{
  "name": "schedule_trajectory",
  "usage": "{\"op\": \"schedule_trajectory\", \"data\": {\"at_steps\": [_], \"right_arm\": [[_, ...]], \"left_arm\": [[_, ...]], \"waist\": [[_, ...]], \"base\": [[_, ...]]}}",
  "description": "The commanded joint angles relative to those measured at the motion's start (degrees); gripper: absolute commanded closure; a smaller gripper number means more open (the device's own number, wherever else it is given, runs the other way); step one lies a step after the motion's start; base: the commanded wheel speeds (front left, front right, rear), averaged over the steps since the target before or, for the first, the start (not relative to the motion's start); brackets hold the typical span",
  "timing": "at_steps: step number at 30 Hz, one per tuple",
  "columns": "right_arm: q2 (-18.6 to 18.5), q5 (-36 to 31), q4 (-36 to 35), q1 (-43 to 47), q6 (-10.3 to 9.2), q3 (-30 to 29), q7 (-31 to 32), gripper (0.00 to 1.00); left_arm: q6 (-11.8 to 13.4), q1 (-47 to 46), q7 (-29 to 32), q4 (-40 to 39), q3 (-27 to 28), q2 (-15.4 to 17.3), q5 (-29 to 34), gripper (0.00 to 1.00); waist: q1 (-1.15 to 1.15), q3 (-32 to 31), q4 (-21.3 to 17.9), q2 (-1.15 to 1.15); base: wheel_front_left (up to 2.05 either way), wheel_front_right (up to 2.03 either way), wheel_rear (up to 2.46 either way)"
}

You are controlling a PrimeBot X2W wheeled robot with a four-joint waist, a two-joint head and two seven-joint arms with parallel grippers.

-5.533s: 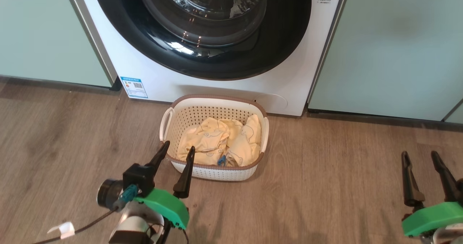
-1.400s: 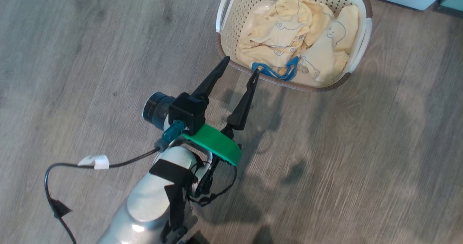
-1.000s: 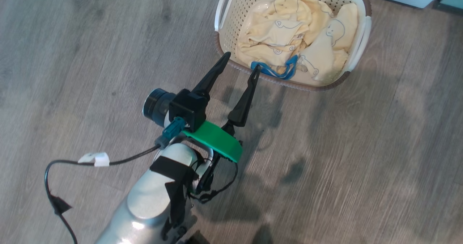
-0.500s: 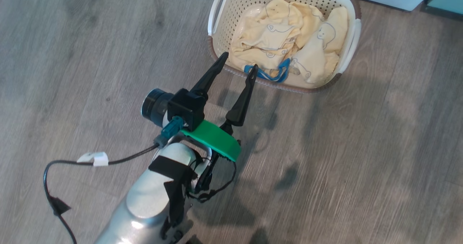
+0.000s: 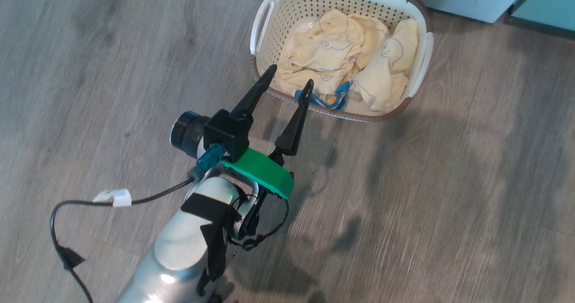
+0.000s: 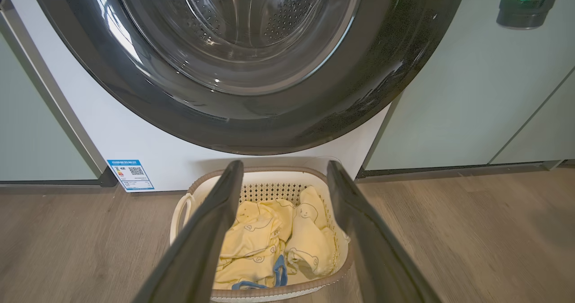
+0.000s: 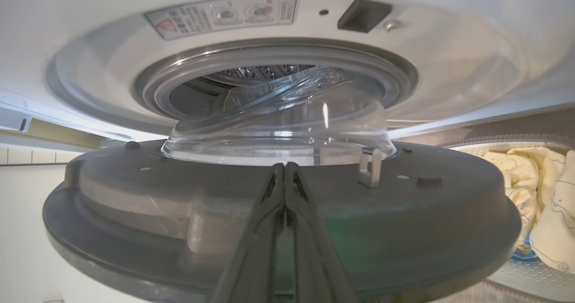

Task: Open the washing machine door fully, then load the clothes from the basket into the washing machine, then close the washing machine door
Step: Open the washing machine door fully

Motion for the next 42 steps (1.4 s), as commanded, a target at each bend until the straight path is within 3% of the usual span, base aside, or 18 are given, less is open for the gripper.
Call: {"op": "schedule_trajectory", "data": {"at_steps": [1, 24, 42], "right_arm": [[2.2, 0.6, -2.8, 0.0, -0.15, 0.5, 1.2, 1.00], [6.3, 7.5, -22.2, 23.6, -0.15, 2.3, 9.8, 1.00], [6.3, 20.3, -28.0, 35.1, -0.15, 17.7, 5.3, 1.00]], "left_arm": [[-0.3, 0.8, -0.4, -1.4, 2.2, 0.9, 0.5, 0.00], [-1.6, 4.4, -0.4, 1.0, 2.8, 0.9, 1.4, 0.00], [-2.9, 7.8, -0.4, 2.4, 3.5, 0.9, 2.2, 0.00]], "waist": [[0.00, -0.4, -0.3, 0.00], [0.00, -8.4, -1.2, 0.00], [0.00, -14.3, -0.3, 0.00]], "base": [[0.00, 0.00, 0.00], [0.00, 0.00, 0.00], [0.00, 0.00, 0.00]]}}
